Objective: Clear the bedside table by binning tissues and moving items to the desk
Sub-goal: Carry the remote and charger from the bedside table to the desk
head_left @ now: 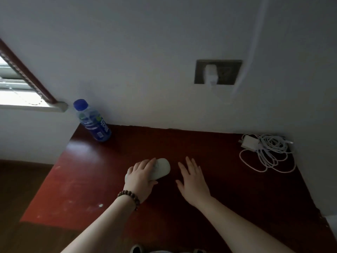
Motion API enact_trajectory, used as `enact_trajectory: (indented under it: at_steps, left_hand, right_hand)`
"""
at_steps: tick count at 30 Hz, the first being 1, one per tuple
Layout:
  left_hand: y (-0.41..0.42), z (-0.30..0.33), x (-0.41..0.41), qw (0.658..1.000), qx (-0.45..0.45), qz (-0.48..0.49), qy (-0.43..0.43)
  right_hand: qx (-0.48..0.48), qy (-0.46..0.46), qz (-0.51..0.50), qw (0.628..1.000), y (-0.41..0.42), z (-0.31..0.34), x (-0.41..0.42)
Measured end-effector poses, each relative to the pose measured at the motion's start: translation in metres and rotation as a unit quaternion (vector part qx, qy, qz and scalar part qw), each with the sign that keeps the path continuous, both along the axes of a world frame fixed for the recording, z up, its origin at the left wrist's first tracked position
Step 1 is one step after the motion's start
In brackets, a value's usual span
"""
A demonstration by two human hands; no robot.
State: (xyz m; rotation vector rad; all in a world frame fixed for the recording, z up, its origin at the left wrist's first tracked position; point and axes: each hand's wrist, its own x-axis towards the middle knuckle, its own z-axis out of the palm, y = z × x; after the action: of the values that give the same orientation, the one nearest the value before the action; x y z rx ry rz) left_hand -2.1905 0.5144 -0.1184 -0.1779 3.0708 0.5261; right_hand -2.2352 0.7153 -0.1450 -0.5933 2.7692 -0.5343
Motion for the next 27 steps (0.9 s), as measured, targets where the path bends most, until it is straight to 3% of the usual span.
enact_trajectory:
  at_steps: [7,13,18,20,24,27]
  left_hand:
    - [-0.101,-0.008,0.0,0.999,-0.019,-0.038,-0.028]
    - [-0.112,-0.013,-0.052,0.983,-0.075,-0.159,-0.047]
    - [-0.102,-0.024,-0.092,0.97,-0.067,-0.224,-0.06]
    - [-0.103,-0.026,-0.1,0.972,-0.064,-0.217,-0.064]
    - [-0.092,-0.035,-0.077,0.986,-0.063,-0.147,0.039]
    - [-0.074,-0.047,-0.054,0.987,-0.042,-0.142,0.068]
  right_hand:
    - [0.126,0.037,-0.104,0.986,-0.103,-0.027,0.02]
    - [0.122,0.091,-0.131,0.98,-0.099,-0.031,0.021]
    - [0.127,0.096,-0.141,0.977,-0.1,-0.033,0.022]
    - [0.128,0.096,-0.141,0.977,-0.101,-0.034,0.021]
    - [0.133,0.098,-0.142,0.976,-0.101,-0.034,0.022]
    - [0.139,0.097,-0.143,0.975,-0.101,-0.035,0.022]
